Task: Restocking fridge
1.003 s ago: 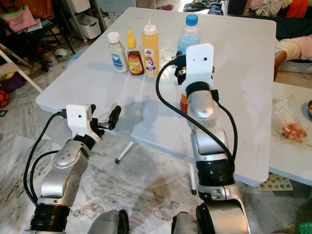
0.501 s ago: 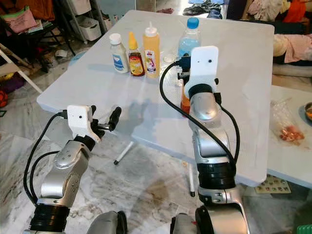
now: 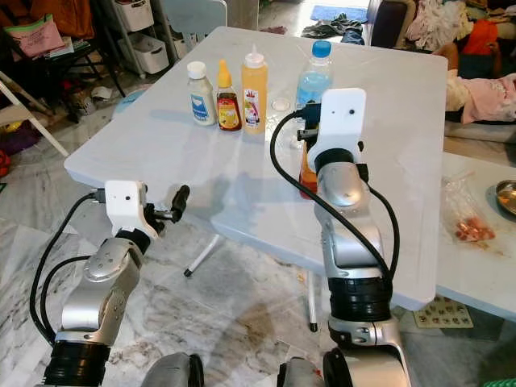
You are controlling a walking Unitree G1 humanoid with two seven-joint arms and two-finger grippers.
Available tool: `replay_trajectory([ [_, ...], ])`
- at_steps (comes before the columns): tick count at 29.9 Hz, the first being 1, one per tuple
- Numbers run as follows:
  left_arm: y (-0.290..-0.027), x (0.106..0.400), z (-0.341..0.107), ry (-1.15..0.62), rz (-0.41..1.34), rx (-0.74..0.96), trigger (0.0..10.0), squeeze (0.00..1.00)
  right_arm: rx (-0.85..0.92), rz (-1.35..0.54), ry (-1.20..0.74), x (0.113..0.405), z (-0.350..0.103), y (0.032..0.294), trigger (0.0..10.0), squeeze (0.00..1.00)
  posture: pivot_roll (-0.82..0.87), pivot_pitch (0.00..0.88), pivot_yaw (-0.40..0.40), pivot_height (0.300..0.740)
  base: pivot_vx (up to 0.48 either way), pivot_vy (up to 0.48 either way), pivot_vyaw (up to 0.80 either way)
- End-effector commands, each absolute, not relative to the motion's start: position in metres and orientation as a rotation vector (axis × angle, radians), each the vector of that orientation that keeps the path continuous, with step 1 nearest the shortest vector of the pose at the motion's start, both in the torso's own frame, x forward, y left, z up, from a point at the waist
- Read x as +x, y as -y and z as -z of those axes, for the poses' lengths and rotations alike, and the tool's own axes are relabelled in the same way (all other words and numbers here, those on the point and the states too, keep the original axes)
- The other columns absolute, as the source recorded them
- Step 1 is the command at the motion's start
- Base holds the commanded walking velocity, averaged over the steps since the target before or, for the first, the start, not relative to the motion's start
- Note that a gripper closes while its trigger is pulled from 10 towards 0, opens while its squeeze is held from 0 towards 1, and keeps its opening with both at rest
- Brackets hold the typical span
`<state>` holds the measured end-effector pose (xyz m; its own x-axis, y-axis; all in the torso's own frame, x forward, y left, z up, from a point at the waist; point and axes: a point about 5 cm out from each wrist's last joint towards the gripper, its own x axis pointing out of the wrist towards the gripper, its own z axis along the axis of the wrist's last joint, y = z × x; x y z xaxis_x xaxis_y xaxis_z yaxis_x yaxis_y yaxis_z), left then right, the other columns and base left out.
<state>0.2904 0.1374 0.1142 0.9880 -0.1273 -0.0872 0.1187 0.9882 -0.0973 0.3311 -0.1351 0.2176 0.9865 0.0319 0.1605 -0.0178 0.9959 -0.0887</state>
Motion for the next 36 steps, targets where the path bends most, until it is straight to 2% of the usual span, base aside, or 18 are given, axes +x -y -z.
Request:
replay_trajectory([
  [1, -0.14, 0.293, -0.121, -0.071, 0.099, -0.083, 10.0, 0.0, -0.067, -0.094, 0.187, 0.33, -0.221, 0.124, 10.0, 0.0, 0.01, 0.016, 0.031, 0.74, 0.0, 0.0, 0.0],
  [3, -0.142, 0.295, -0.122, -0.064, 0.073, -0.086, 10.0, 0.0, -0.101, -0.158, 0.241, 0.328, -0.227, 0.112, 10.0, 0.0, 0.02, 0.003, 0.023, 0.74, 0.0, 0.0, 0.0],
  [9, -0.144, 0.296, -0.12, -0.076, 0.044, -0.085, 10.0, 0.0, -0.102, -0.235, 0.3, 0.322, -0.232, 0.098, 10.0, 0.0, 0.01, 0.0, 0.02, 0.74, 0.0, 0.0, 0.0],
  [14, -0.143, 0.299, -0.121, -0.071, 0.032, -0.083, 10.0, 0.0, -0.094, -0.235, 0.297, 0.322, -0.228, 0.099, 10.0, 0.0, 0.01, 0.0, 0.017, 0.74, 0.0, 0.0, 0.0],
  [24, -0.141, 0.301, -0.121, -0.065, 0.019, -0.082, 10.0, 0.0, -0.106, -0.208, 0.296, 0.322, -0.224, 0.11, 10.0, 0.0, 0.0, 0.0, 0.016, 0.74, -0.243, 0.0, 0.0],
  [36, -0.145, 0.303, -0.121, -0.058, 0.0, -0.077, 10.0, 0.0, -0.148, -0.233, 0.396, 0.321, -0.24, 0.103, 10.0, 0.0, 0.01, 0.0, 0.008, 0.74, -0.259, 0.0, 0.0],
])
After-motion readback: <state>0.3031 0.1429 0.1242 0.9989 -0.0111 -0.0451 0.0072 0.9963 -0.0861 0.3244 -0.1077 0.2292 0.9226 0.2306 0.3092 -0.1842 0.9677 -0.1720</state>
